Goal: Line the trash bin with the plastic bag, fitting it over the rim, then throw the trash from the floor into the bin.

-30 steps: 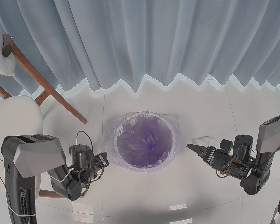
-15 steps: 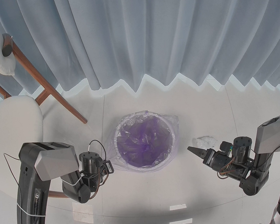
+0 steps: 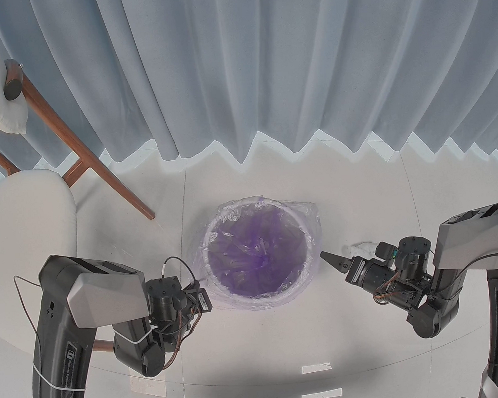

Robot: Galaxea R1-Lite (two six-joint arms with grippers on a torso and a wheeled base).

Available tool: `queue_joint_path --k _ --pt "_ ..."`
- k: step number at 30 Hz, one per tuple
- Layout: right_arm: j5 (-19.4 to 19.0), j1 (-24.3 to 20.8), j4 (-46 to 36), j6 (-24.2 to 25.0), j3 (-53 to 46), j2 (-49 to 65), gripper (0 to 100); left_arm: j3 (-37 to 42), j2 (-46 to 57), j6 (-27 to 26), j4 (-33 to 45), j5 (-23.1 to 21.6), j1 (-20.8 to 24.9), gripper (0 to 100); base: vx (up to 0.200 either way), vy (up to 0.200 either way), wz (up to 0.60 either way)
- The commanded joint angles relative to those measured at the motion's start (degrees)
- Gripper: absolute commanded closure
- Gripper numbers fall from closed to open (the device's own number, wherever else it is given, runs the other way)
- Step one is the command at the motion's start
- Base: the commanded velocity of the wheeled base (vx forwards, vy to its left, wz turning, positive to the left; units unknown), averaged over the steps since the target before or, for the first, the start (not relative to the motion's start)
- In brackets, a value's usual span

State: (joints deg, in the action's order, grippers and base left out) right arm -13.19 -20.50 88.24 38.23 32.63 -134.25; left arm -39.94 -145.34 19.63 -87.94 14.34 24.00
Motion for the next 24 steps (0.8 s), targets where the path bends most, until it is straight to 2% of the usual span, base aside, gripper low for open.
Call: queue_joint_path --k 1,5,6,12,17,24 --pt "-0.78 -0.24 -0.87 0.09 1.29 -0.04 0 6.63 2.16 0.24 -0.91 0.08 1.75 100 0.000 0.000 0.00" --pt "-0.78 -0.33 -0.87 0.09 0.94 0.05 0 7.77 2.60 0.15 -0.91 1.57 1.84 100 0.000 0.000 0.00" --pt "-0.78 -0.33 -0.87 0.09 0.94 0.05 0 7.59 2.78 0.15 -1.00 2.28 1.84 0 0.000 0.000 0.00" --pt "-0.87 0.03 -2.81 0.09 4.02 -0.22 0 11.20 7.35 0.24 -1.00 2.36 1.57 0 0.000 0.000 0.00" --pt "-1.14 0.47 -9.22 0.79 10.08 -0.48 0 15.33 15.61 0.50 -0.91 2.28 0.61 0 0.000 0.000 0.00" --pt "-1.05 0.29 -11.24 1.06 14.39 -2.77 0 19.55 25.63 5.16 -0.83 2.45 0.43 0 0.000 0.000 0.00"
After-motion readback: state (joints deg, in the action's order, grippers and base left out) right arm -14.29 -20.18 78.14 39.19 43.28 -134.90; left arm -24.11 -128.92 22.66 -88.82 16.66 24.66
